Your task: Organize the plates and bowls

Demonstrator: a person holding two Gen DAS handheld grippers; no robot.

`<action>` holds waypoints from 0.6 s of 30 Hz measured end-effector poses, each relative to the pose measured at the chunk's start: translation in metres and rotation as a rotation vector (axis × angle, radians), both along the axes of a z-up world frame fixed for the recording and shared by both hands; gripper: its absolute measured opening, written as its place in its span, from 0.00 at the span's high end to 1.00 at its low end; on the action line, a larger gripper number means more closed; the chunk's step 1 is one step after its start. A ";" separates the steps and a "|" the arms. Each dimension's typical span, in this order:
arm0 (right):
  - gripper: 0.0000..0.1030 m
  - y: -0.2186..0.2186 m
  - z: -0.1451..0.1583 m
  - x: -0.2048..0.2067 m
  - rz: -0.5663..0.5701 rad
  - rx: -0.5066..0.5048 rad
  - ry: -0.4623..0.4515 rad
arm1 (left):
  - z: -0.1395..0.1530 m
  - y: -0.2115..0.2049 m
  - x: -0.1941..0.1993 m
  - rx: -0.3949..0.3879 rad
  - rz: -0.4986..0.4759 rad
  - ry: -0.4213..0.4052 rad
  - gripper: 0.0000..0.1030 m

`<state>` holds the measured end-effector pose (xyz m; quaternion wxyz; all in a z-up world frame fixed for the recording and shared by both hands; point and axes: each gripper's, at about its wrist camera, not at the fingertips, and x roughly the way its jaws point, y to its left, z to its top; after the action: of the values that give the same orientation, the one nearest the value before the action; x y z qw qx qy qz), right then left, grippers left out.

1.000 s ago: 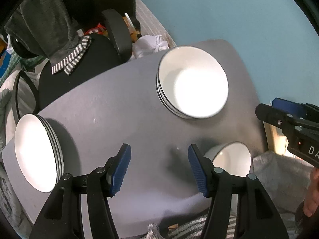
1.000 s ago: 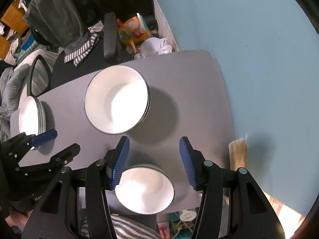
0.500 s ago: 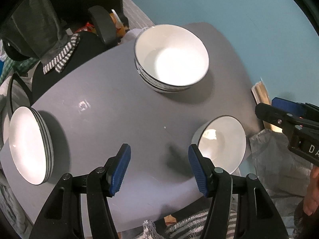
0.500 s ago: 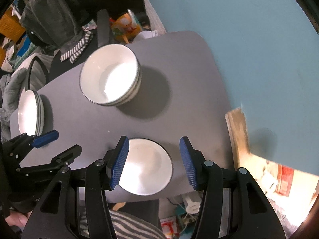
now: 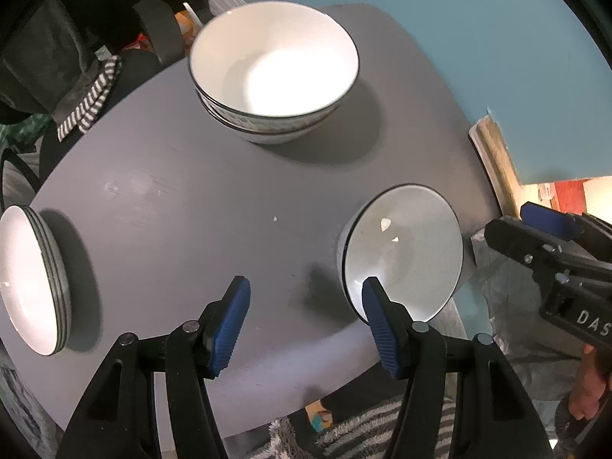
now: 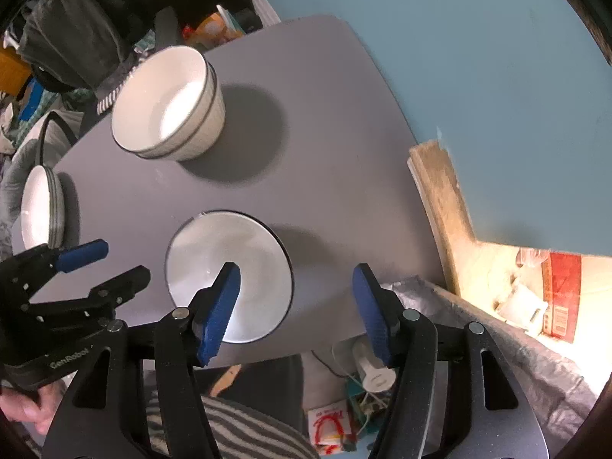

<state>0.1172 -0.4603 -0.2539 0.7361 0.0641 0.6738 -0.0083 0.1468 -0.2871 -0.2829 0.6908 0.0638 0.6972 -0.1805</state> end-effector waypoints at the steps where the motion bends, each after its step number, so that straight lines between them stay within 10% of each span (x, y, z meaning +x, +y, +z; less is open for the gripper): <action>1: 0.41 -0.001 -0.004 -0.002 -0.003 0.004 0.007 | -0.003 -0.001 -0.001 0.003 -0.006 0.005 0.38; 18: 0.41 -0.012 -0.062 -0.025 -0.082 0.102 0.046 | -0.045 -0.007 -0.003 0.010 -0.017 0.096 0.35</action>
<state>0.0923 -0.4719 -0.3155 0.7153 0.1287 0.6869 -0.0055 0.1438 -0.2943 -0.3276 0.6546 0.0646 0.7300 -0.1856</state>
